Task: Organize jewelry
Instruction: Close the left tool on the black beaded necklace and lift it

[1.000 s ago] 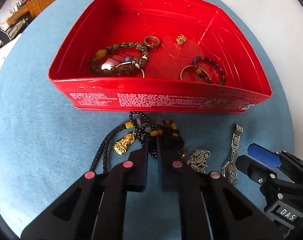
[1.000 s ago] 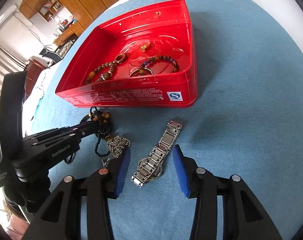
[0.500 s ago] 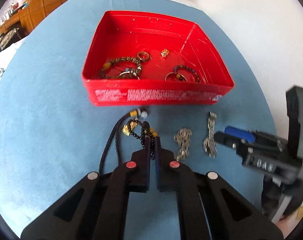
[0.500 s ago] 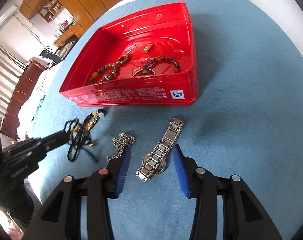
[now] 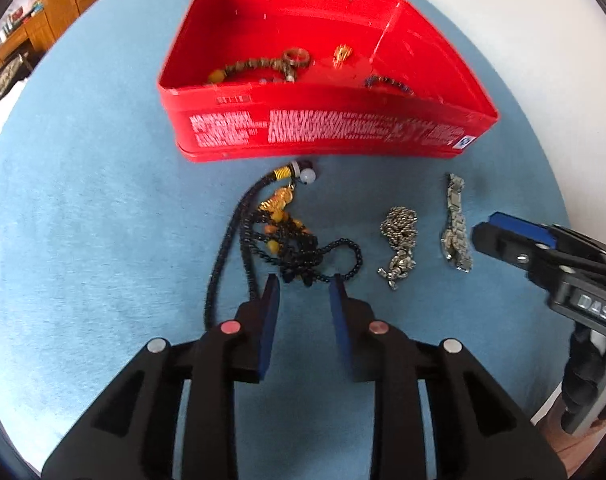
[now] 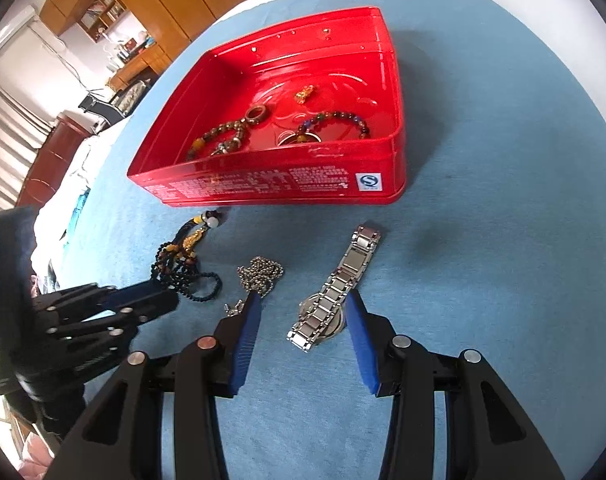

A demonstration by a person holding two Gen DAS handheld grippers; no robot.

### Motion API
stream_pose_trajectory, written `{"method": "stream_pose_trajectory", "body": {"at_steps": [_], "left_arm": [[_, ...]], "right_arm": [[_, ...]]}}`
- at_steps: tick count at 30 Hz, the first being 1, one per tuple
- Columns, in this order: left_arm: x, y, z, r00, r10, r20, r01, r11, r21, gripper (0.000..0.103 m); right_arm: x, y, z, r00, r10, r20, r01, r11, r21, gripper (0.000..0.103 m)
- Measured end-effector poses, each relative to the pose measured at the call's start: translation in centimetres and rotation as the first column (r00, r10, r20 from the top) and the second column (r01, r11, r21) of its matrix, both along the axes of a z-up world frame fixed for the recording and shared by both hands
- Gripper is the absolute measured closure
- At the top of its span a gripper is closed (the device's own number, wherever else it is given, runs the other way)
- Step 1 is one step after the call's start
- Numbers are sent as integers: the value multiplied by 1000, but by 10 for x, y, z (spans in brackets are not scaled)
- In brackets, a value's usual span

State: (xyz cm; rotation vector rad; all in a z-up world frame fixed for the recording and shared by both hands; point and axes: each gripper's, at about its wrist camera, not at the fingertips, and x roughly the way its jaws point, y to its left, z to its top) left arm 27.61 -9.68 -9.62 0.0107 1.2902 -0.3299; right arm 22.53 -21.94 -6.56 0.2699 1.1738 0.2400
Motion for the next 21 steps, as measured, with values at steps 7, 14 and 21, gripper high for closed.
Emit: {"method": "stream_pose_trajectory", "body": {"at_steps": [7,14,21], "left_arm": [[25,-8,-13,999,26,-18,-26,1000,-8,64],[39,-14,-18,999,48,15,-48,998,27,87],[38,-3,-12,997,67,25,-67,997,-34,94]], "right_arm": [[2,2,-2,1000,11,-4,-11,1000,-1,59],[7,4,-8,1000,17,-14,-17,1000,4,59],[9,19,-7,999,51,-13,-51,999,16,59]]}}
